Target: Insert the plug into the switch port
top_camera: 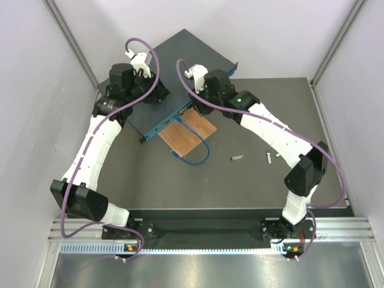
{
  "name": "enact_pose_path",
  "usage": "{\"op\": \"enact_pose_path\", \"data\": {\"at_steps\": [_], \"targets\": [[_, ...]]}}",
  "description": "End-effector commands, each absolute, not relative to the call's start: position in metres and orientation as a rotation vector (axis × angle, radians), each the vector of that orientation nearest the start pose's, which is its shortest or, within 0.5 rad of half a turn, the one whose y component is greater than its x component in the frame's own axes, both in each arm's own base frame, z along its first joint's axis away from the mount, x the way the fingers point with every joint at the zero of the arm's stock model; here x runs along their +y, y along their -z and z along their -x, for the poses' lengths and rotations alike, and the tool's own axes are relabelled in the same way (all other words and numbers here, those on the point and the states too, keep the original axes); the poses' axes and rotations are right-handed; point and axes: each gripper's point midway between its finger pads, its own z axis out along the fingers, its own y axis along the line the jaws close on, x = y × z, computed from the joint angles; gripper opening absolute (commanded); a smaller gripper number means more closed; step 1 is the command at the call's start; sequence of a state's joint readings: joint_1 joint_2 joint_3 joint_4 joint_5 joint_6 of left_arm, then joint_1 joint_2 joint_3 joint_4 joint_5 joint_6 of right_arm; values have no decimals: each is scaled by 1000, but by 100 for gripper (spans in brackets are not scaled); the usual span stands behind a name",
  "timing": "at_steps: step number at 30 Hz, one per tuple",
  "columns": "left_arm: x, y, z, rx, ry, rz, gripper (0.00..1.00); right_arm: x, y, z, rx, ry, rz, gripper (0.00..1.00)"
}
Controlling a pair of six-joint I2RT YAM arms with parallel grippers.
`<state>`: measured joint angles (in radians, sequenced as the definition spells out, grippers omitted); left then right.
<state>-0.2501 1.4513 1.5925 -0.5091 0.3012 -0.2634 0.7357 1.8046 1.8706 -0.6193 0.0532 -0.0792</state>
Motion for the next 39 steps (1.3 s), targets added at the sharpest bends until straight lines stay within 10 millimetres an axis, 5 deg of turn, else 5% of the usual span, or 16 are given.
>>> {"op": "enact_pose_path", "data": {"at_steps": [1, 7, 12, 17, 25, 39], "targets": [[-168, -347, -406, 1953, 636, -182, 41, 332, -334, -386, 1803, -436, 781, 40], [-169, -345, -407, 1960, 648, -178, 41, 303, -325, -369, 1840, -428, 822, 62], [-170, -345, -407, 1961, 654, -176, 41, 281, -311, -357, 1881, -428, 846, 67], [-171, -345, -408, 1959, 662, -178, 41, 269, -302, -358, 1910, -429, 824, 52], [-170, -344, -409, 1960, 656, -174, 40, 295, -314, -371, 1880, -543, 770, 33], [-169, -340, -407, 1968, 649, -175, 40, 313, -324, -394, 1828, -573, 709, 31]]}}
